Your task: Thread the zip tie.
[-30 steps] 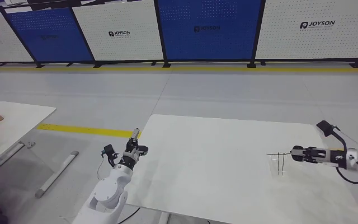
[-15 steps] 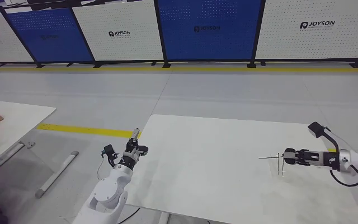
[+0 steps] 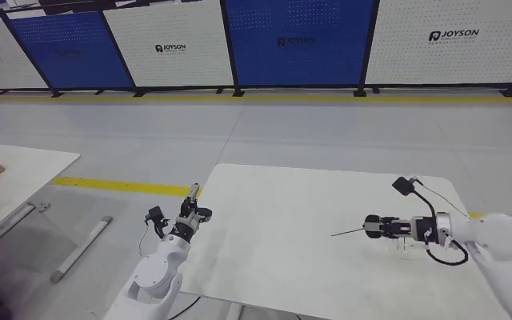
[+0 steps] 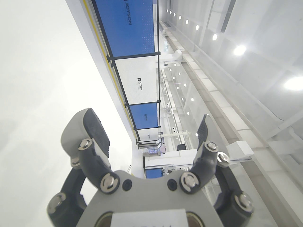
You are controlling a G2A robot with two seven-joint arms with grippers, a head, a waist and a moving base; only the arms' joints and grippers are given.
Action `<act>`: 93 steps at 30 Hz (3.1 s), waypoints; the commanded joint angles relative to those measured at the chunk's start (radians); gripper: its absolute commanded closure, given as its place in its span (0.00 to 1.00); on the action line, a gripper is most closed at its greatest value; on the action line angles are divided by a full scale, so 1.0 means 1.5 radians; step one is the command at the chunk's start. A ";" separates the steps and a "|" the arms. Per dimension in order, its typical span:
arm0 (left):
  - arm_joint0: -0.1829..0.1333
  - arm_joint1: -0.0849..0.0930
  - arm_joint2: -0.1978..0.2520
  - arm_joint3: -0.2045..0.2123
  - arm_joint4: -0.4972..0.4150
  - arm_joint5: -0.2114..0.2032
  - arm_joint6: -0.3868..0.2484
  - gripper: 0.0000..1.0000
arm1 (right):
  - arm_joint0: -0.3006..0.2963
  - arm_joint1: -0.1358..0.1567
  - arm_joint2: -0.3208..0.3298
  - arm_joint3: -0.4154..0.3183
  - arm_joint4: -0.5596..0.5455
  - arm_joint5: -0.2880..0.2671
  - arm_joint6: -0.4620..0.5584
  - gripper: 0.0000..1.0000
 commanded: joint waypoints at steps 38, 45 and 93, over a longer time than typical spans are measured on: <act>0.000 0.000 0.000 0.000 0.000 0.000 0.000 0.00 | -0.014 -0.045 -0.052 -0.093 -0.225 0.000 -0.234 1.00; 0.000 0.001 -0.001 -0.028 -0.028 0.027 -0.052 0.00 | -0.014 -0.045 -0.052 -0.093 -0.225 0.000 -0.234 1.00; -0.074 0.095 0.149 -0.092 -0.295 0.227 -0.137 0.00 | -0.006 -0.009 -0.147 -0.258 -0.560 0.000 -0.334 1.00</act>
